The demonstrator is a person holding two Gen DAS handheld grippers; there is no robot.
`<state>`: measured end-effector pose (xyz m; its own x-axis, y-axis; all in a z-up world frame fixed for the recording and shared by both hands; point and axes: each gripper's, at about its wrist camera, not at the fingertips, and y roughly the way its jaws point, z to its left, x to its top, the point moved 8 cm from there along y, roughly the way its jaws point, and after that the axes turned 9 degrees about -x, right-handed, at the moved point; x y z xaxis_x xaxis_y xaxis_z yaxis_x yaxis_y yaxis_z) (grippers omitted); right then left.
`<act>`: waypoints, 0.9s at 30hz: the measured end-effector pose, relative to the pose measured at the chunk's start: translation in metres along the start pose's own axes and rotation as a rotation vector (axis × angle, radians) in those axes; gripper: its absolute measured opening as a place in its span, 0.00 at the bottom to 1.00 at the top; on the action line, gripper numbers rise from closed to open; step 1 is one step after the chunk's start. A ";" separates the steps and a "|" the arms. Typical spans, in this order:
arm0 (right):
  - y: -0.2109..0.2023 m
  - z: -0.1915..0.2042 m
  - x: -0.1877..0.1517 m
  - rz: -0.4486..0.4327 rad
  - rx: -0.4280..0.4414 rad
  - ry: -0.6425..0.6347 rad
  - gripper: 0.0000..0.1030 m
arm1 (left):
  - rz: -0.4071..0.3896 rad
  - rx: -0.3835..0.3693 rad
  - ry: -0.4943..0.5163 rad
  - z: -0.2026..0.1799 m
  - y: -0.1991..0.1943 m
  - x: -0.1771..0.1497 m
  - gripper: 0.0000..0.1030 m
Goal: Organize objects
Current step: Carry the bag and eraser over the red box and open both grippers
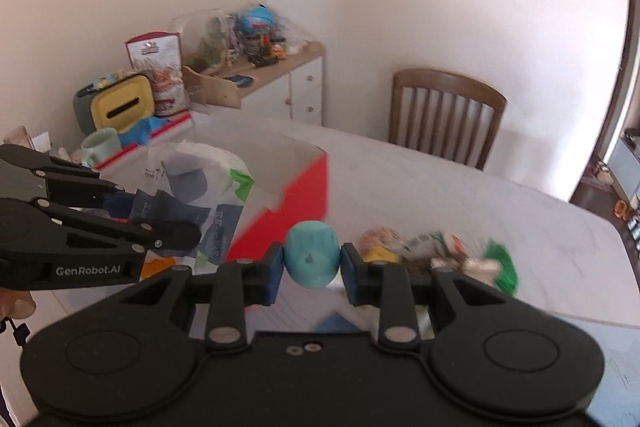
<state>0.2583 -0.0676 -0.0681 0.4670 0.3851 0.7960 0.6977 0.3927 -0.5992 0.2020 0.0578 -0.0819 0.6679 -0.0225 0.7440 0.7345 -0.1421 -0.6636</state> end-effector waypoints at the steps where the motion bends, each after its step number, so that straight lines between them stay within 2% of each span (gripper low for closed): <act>1: 0.002 0.008 0.005 -0.008 0.005 -0.008 0.28 | 0.000 0.007 -0.002 0.008 -0.002 0.000 0.27; 8: 0.020 0.053 0.026 -0.026 0.036 -0.064 0.28 | 0.027 0.048 -0.032 0.064 -0.010 0.004 0.27; 14: 0.050 0.076 0.035 0.014 0.046 -0.080 0.28 | 0.049 0.087 -0.044 0.107 -0.002 0.016 0.27; 22: 0.086 0.102 0.042 0.050 0.043 -0.146 0.28 | 0.129 0.132 0.024 0.140 0.030 0.027 0.27; 27: 0.110 0.118 0.042 0.111 0.054 -0.155 0.28 | 0.201 0.135 0.052 0.156 0.060 0.027 0.27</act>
<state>0.2905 0.0901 -0.1105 0.4472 0.5507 0.7048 0.6144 0.3835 -0.6895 0.2831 0.2034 -0.1142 0.7975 -0.0883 0.5969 0.5995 0.0039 -0.8004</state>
